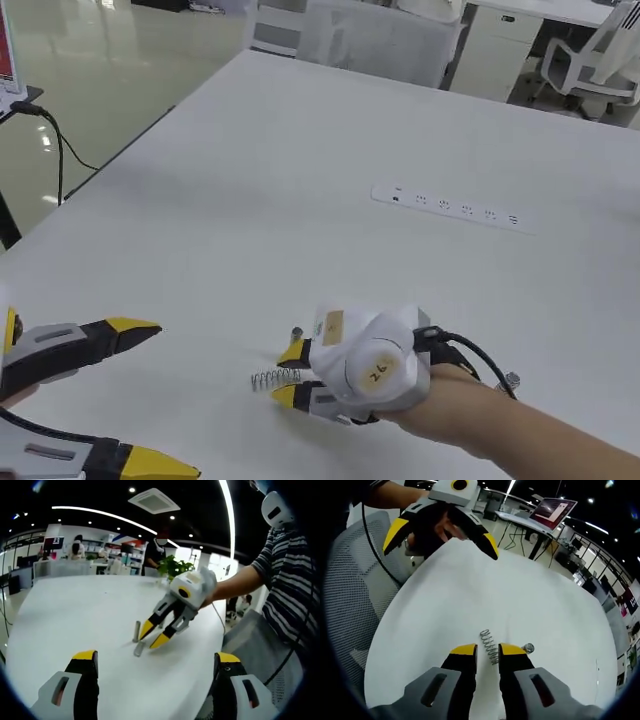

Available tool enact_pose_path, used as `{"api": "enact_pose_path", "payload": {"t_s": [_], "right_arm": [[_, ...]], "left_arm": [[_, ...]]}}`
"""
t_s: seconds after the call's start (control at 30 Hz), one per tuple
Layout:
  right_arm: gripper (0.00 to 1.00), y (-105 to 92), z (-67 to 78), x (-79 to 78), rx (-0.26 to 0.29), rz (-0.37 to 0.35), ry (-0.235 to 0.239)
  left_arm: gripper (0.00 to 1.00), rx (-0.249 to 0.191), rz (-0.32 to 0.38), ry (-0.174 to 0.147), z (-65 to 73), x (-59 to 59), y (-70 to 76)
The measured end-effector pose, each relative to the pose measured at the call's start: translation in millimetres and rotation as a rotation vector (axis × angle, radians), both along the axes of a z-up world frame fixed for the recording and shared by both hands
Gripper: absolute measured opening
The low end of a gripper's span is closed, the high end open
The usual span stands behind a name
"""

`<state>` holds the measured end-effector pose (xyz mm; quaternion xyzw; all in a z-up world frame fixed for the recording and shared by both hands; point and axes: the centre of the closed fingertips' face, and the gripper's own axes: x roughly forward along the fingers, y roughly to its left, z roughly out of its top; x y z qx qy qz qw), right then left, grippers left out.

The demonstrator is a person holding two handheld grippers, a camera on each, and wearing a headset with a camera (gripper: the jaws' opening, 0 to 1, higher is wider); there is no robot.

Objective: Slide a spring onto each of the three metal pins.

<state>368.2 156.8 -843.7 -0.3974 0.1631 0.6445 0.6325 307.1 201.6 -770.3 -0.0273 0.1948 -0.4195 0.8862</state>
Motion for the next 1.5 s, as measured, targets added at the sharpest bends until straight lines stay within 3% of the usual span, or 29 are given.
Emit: {"api": "enact_pose_path", "payload": {"t_s": [0.07, 0.57, 0.67, 0.7, 0.97, 1.23, 1.5], "right_arm": [[0.13, 1.4, 0.4, 0.5, 0.006, -0.006, 0.021], [0.08, -4.3, -13.7, 2.7, -0.048, -0.02, 0.047], [0.08, -7.4, -19.9, -3.0, -0.071, -0.017, 0.072], [0.08, -3.1, -17.8, -5.8, -0.051, -0.017, 0.091], [0.07, -3.7, -17.9, -8.6, -0.059, -0.029, 0.082], [0.07, -12.6, 10.9, -10.1, -0.001, -0.055, 0.079], [0.07, -34.3, 29.1, -9.5, 0.021, -0.091, 0.08]], "left_arm": [[0.93, 0.0, 0.001, 0.001, -0.3, -0.2, -0.4], [0.93, -0.002, 0.004, 0.006, -2.0, -1.0, -0.3], [0.93, -0.004, 0.0, 0.007, -2.2, -1.4, -2.2], [0.93, -0.004, -0.003, 0.008, -2.1, -1.4, -3.1], [0.92, 0.005, -0.026, 0.005, 1.3, -0.8, -11.0], [0.91, 0.008, -0.06, -0.008, 7.2, 2.8, -24.1], [0.9, 0.009, -0.108, -0.009, 7.6, 4.0, -39.8]]}}
